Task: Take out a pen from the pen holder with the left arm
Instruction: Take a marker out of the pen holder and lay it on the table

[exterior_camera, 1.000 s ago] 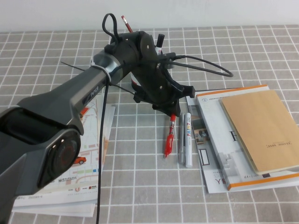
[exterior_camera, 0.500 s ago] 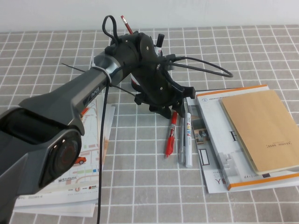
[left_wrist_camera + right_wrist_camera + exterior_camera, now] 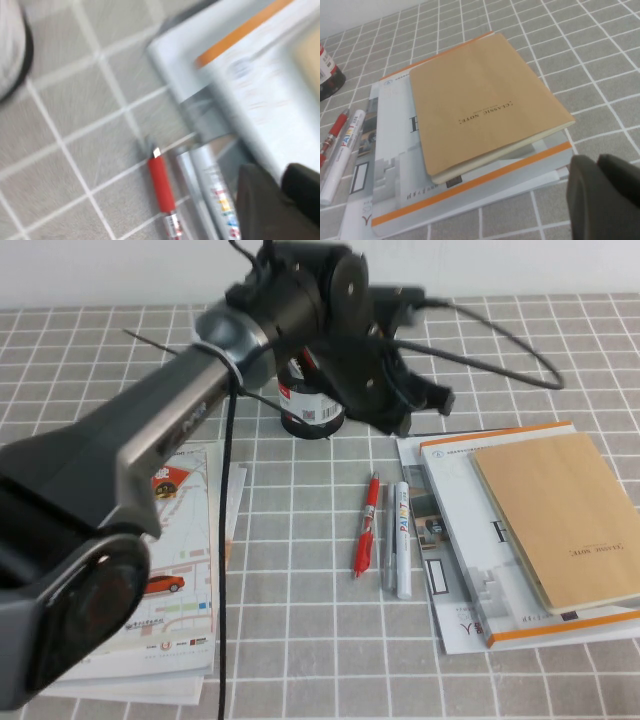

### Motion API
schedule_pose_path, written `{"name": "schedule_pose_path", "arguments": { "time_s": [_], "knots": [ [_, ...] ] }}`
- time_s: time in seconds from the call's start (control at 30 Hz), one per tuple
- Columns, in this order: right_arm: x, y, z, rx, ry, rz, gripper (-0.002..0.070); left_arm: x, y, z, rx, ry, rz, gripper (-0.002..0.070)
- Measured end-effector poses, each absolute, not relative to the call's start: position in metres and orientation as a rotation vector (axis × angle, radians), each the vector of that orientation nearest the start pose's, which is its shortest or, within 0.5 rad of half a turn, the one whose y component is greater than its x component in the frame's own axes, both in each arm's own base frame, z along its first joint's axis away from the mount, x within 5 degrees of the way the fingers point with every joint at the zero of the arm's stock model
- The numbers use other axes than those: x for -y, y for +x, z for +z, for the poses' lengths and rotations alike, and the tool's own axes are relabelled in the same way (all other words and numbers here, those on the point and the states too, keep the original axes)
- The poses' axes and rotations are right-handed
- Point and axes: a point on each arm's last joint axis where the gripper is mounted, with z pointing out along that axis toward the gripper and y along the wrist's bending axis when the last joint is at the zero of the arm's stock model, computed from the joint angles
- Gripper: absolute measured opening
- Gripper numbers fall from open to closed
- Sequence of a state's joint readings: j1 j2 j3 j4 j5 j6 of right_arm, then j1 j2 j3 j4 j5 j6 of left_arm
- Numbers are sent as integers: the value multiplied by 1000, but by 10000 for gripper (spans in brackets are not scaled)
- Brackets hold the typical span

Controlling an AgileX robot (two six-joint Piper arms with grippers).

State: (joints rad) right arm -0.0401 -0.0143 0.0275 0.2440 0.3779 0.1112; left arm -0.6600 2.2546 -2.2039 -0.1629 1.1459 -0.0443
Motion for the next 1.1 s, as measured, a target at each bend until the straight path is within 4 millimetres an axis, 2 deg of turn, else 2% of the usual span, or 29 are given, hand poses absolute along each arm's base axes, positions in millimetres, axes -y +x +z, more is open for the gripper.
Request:
{"name": "schedule_pose_path", "arguments": {
  "time_s": [0.1, 0.23, 0.33, 0.47, 0.6, 0.8, 1.0, 1.1],
  "knots": [
    [-6, 53, 172, -1851, 292, 289, -13, 316, 369, 304, -2490, 869, -384, 27],
    [-6, 53, 172, -1851, 292, 289, -13, 308, 342, 332, -2355, 967, -327, 6],
    [-6, 53, 172, -1851, 292, 289, -13, 290, 319, 347, -2266, 957, -338, 1],
    [-6, 53, 172, -1851, 292, 289, -13, 258, 283, 352, -2172, 914, -366, 0],
    [-6, 53, 172, -1851, 292, 289, -13, 222, 244, 347, -2181, 901, -365, 0],
    [-6, 53, 172, -1851, 292, 289, -13, 177, 194, 359, -2118, 857, -395, 0],
    [-6, 53, 172, -1851, 292, 289, -13, 149, 163, 356, -2155, 862, -388, 0],
    [-6, 53, 172, -1851, 292, 289, -13, 143, 159, 352, -2203, 899, -327, 0]
  ]
}}
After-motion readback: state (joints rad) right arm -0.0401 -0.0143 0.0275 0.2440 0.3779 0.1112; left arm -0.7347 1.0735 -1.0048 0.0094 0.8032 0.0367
